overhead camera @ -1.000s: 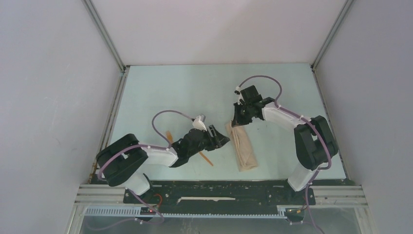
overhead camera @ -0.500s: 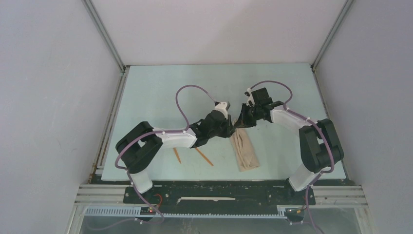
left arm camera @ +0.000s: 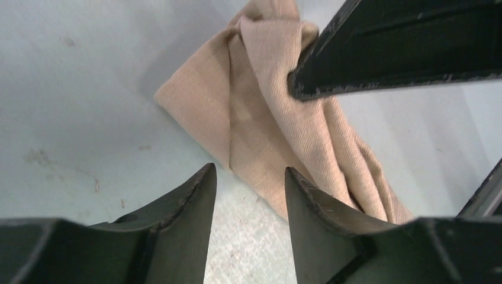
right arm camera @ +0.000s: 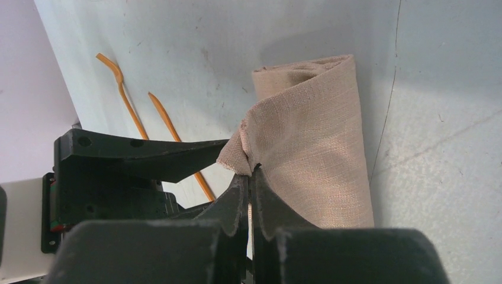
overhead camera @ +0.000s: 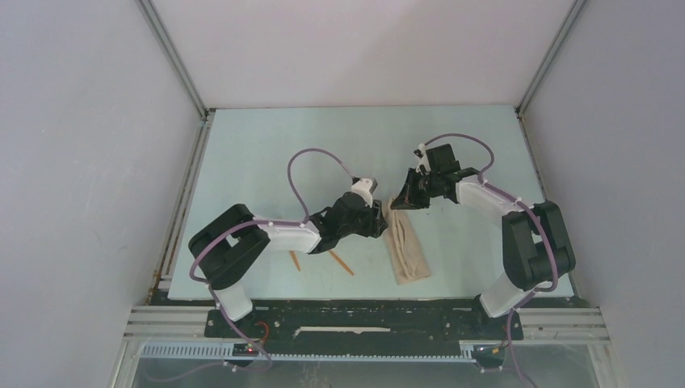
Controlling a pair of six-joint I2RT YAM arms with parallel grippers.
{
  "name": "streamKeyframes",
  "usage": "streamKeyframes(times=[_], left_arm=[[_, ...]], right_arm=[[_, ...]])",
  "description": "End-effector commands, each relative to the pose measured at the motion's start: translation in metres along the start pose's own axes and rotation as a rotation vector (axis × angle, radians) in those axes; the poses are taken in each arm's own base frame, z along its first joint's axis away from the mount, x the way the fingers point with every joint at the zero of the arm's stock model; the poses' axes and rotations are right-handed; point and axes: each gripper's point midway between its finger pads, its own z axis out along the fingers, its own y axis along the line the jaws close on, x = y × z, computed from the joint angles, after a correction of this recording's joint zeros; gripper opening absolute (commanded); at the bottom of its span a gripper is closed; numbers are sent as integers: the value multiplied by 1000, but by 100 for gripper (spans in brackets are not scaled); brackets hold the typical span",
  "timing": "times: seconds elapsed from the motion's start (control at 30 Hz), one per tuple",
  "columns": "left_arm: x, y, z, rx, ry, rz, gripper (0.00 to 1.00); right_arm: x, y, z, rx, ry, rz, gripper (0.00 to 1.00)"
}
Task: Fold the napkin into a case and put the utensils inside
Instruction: Grasp the top corner of the smaller rectangle folded napkin from the folded napkin.
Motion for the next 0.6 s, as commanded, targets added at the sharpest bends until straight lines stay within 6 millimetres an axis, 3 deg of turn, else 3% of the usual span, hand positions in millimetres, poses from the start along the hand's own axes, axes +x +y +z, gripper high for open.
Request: streamKeyframes(times=[0.0, 0.17, 0.57], left_arm=[[-30, -3, 13, -31, -68, 55, 49], [-34, 2, 25, -77, -46, 98, 36], [-24, 9, 35, -187, -5, 226, 37]], right_arm=[[-7, 16, -12, -51, -40, -22, 0], [-6, 16, -13, -47, -38, -24, 0], [-4, 15, -12, -53, -34, -26, 0]])
